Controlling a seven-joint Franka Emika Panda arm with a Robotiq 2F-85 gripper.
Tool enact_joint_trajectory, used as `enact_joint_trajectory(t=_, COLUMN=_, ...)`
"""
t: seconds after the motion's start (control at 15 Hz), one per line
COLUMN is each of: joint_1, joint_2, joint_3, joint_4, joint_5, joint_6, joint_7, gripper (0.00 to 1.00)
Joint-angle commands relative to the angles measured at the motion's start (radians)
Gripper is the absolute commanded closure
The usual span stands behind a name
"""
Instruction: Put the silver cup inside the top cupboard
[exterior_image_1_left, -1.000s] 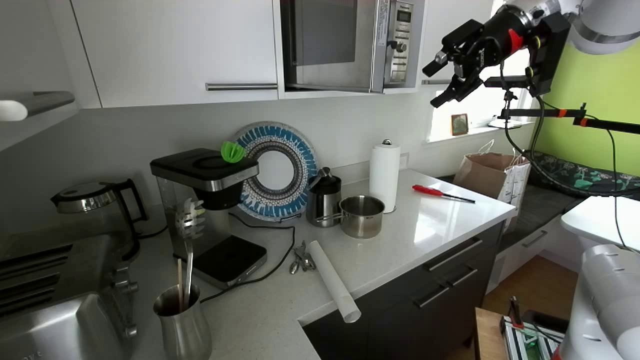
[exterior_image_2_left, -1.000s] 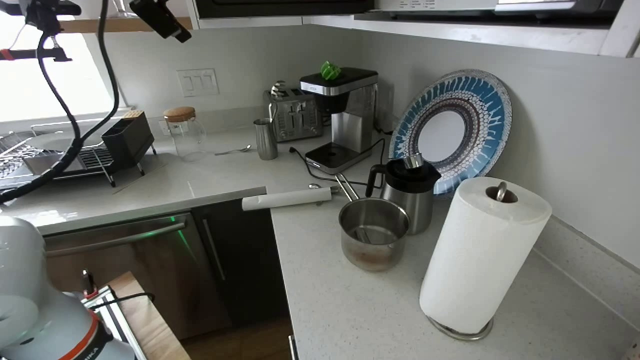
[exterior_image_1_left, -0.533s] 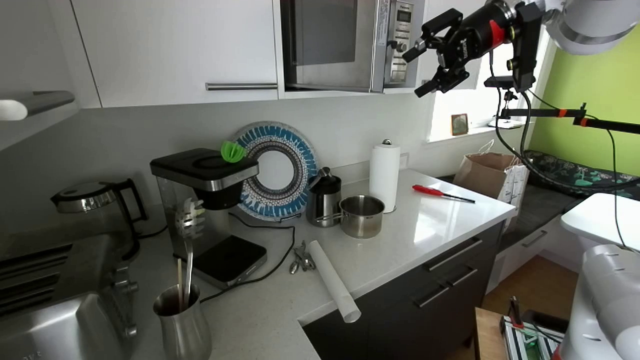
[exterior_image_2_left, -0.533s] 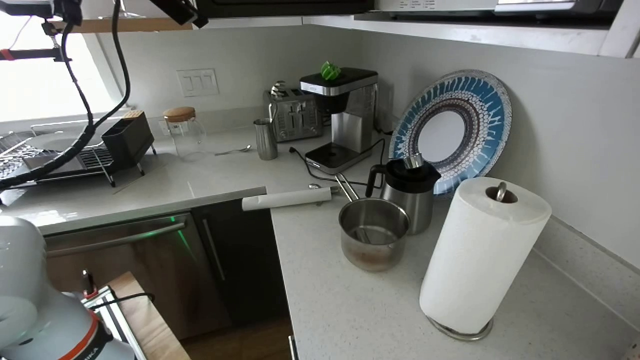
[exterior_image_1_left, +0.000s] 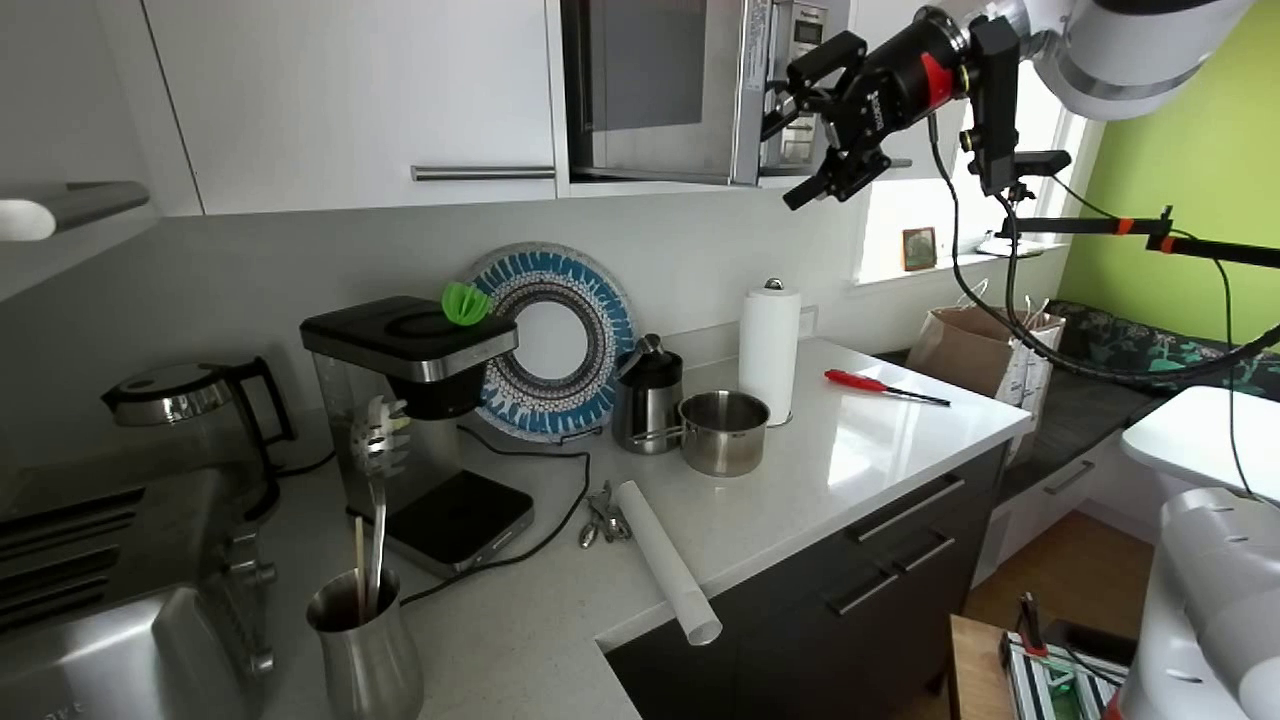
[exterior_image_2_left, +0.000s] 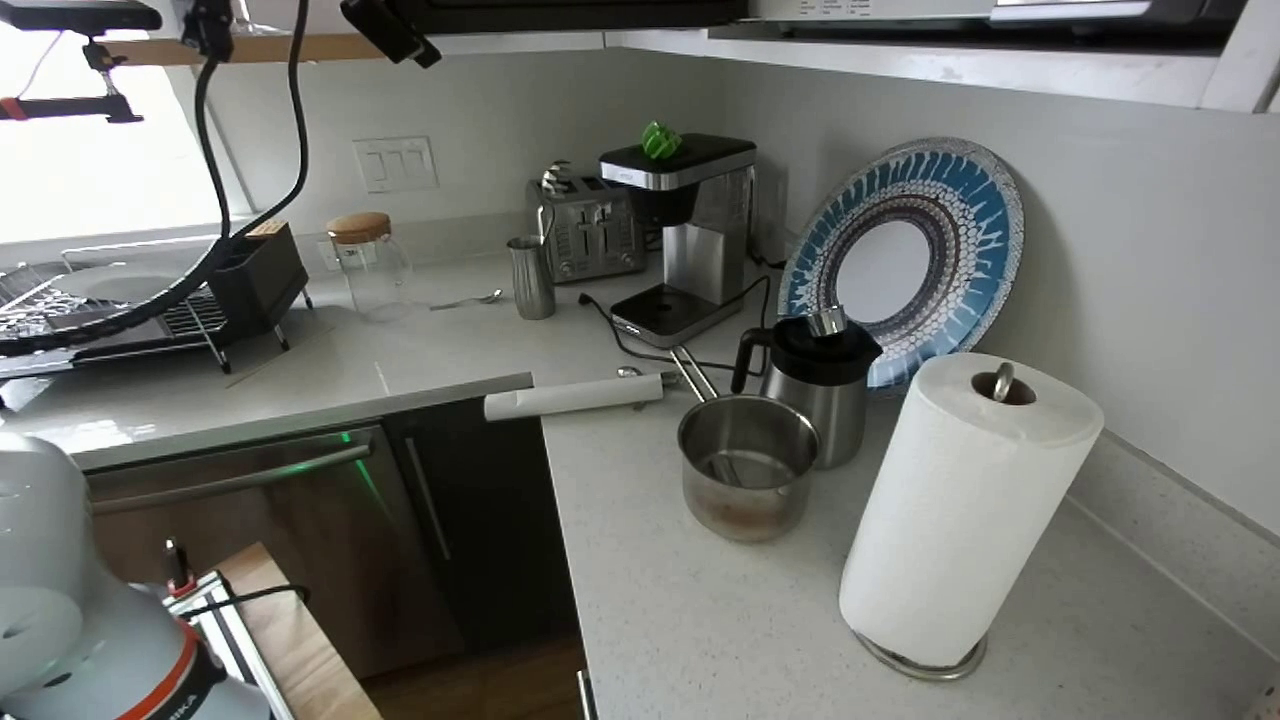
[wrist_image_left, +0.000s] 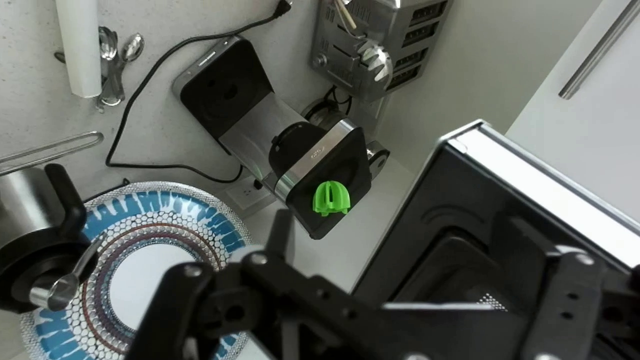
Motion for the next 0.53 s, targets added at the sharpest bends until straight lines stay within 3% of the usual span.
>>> enact_joint_trajectory(t=0.0, joint_1=0.034, joint_2=0.048, joint_3=0.002, joint_4=0.037, joint_5=0.036, joint_6=0.015, joint_7=0.014, gripper=0.00)
enact_joint_trajectory(t=0.47, joint_1=0.028, joint_2=0.044, joint_3=-0.001, joint_4=0.051, joint_5=0.018, joint_6=-0.023, joint_7=0.024, gripper=0.00)
